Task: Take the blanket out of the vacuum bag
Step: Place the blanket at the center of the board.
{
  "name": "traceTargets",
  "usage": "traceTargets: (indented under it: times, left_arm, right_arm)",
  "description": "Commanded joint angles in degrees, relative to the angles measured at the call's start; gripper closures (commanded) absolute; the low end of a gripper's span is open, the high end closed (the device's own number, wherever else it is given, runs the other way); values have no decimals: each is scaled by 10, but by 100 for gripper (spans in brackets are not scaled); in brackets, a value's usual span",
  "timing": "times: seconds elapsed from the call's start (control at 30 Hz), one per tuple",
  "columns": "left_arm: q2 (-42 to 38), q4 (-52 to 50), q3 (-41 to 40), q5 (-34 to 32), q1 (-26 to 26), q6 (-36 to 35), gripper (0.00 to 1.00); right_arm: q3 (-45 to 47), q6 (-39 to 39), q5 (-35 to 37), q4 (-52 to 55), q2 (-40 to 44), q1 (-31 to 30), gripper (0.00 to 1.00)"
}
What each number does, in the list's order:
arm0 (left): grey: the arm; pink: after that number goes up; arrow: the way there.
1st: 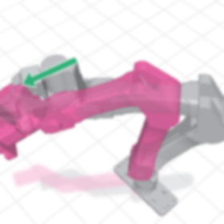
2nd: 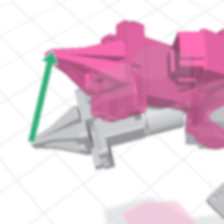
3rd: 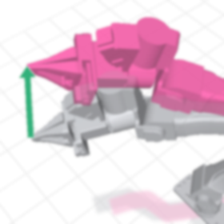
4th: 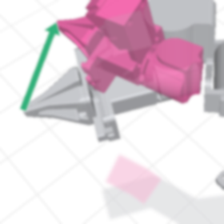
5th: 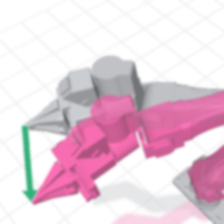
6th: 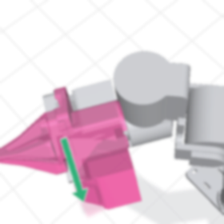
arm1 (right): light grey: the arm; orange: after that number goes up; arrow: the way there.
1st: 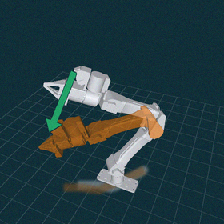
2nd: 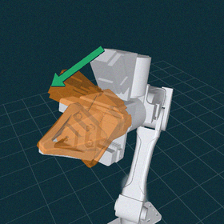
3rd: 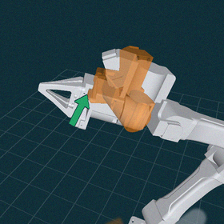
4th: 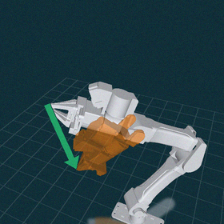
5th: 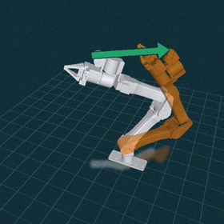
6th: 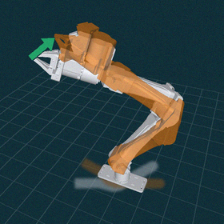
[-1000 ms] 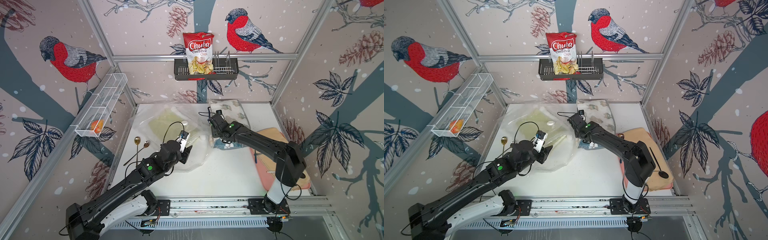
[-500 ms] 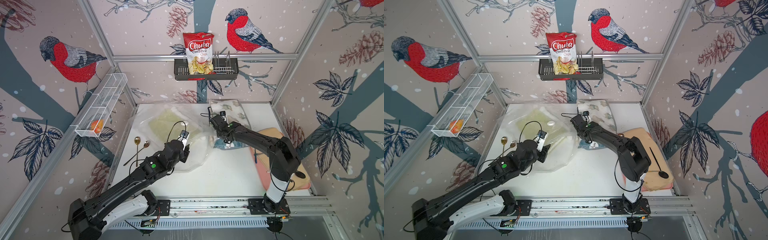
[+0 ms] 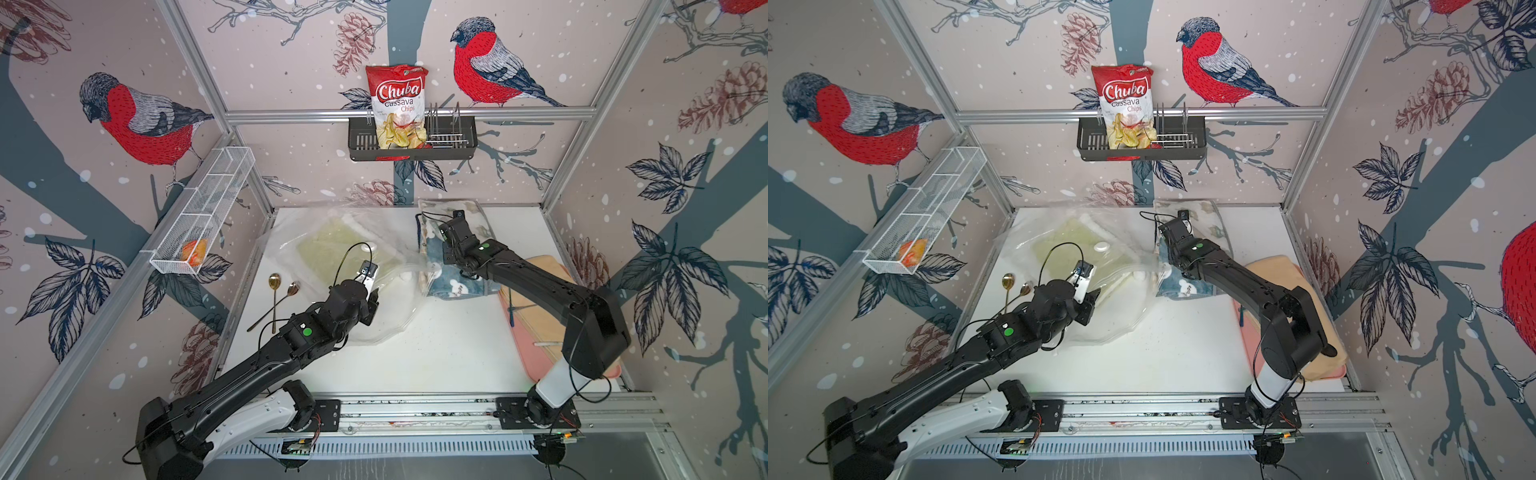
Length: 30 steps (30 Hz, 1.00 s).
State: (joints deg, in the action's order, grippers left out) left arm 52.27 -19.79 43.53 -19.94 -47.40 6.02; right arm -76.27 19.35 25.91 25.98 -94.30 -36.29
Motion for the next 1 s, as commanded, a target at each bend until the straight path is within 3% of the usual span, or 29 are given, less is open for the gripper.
traceTargets:
  times: [0.0, 0.23, 0.57, 0.7, 0.8, 0.87, 0.97]
  left_arm:
    - [-3, 10, 2, -10, 0, -1, 61]
    - [-3, 10, 3, -4, 1, -1, 61]
    - [-2, 10, 4, -2, 1, 0, 61]
    - [-2, 10, 4, -2, 1, 1, 61]
    - [-1, 9, 5, -3, 1, 2, 58]
    - [-2, 10, 5, -3, 1, 1, 53]
    - [-1, 8, 5, -1, 1, 3, 45]
  right_arm:
    - [-5, -21, -72, -16, 17, 3, 100]
    - [-42, -30, -178, 38, 19, 2, 100]
    - [-40, -18, -255, 56, 17, 1, 100]
    - [-39, -24, -283, 68, 12, 1, 83]
    - [-38, -23, -289, 80, 0, 3, 57]
    - [-27, -20, -302, 70, 8, 8, 55]
    - [-10, -1, -303, 45, 40, 28, 38]
